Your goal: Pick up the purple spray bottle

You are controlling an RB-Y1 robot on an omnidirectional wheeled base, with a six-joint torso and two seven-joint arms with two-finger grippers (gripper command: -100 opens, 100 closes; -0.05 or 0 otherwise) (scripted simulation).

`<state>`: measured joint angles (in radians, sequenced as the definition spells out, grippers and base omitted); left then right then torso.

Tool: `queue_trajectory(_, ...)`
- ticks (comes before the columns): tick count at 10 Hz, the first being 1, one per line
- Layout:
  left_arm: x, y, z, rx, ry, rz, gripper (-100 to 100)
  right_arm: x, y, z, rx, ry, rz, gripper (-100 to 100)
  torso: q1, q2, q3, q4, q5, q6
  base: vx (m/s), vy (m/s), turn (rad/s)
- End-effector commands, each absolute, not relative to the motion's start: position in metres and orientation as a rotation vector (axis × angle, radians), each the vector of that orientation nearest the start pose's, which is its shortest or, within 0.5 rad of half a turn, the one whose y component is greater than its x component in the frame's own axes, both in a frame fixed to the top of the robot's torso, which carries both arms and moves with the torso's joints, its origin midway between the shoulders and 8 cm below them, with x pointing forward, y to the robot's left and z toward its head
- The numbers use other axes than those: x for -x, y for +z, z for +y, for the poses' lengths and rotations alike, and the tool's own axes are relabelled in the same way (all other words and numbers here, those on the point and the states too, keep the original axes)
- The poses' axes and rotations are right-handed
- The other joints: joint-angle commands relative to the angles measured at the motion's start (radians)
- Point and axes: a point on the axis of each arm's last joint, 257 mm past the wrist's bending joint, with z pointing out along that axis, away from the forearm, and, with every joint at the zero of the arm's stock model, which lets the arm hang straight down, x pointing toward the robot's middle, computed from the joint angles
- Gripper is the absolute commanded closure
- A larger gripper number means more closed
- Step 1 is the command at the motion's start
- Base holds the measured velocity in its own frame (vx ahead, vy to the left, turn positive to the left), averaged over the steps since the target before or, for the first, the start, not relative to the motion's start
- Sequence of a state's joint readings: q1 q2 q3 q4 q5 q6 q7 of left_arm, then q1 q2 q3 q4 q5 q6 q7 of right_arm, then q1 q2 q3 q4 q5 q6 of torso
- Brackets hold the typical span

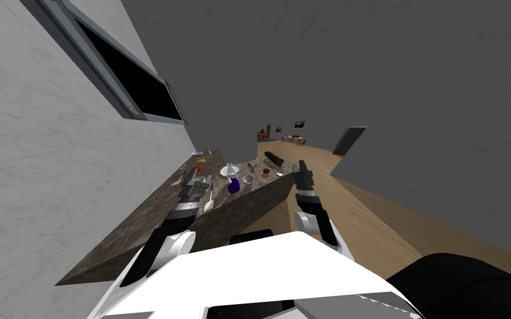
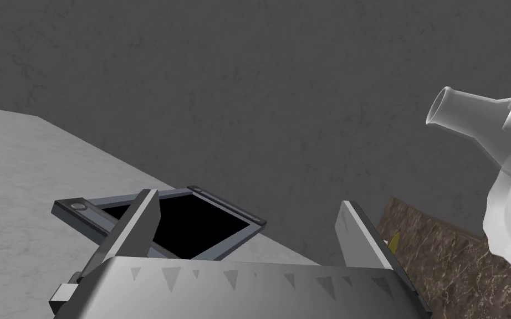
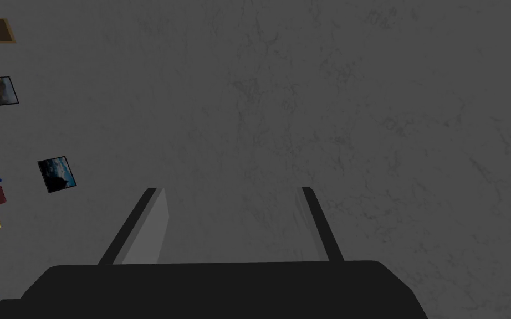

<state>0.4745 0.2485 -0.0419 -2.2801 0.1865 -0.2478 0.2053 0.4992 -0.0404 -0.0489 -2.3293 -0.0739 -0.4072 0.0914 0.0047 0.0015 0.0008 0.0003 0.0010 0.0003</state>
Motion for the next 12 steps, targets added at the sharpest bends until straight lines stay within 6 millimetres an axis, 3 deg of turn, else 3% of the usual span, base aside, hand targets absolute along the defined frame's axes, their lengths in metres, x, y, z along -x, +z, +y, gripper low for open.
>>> queue_trajectory(1,-0.389,-0.028,0.261,0.938,-1.610,0.850,-100,-0.346,0.031,-0.299,-0.665,1.210,0.652,0,0.000,0.000,0.000,0.000,0.000,0.000,-0.029,0.057,-0.084)
queue_trajectory(10,-0.414,-0.068,0.260,1.240,-1.781,1.002,-100,-0.346,0.031,-0.299,-0.666,1.210,0.652,0,0.000,-0.001,0.000,0.000,0.000,-0.001,-0.033,0.061,-0.160)
queue_trajectory(12,-0.414,-0.068,0.260,1.266,-1.810,0.985,-100,-0.346,0.031,-0.299,-0.666,1.210,0.652,0,0.001,0.000,0.000,0.000,0.000,-0.001,-0.025,0.048,-0.085)
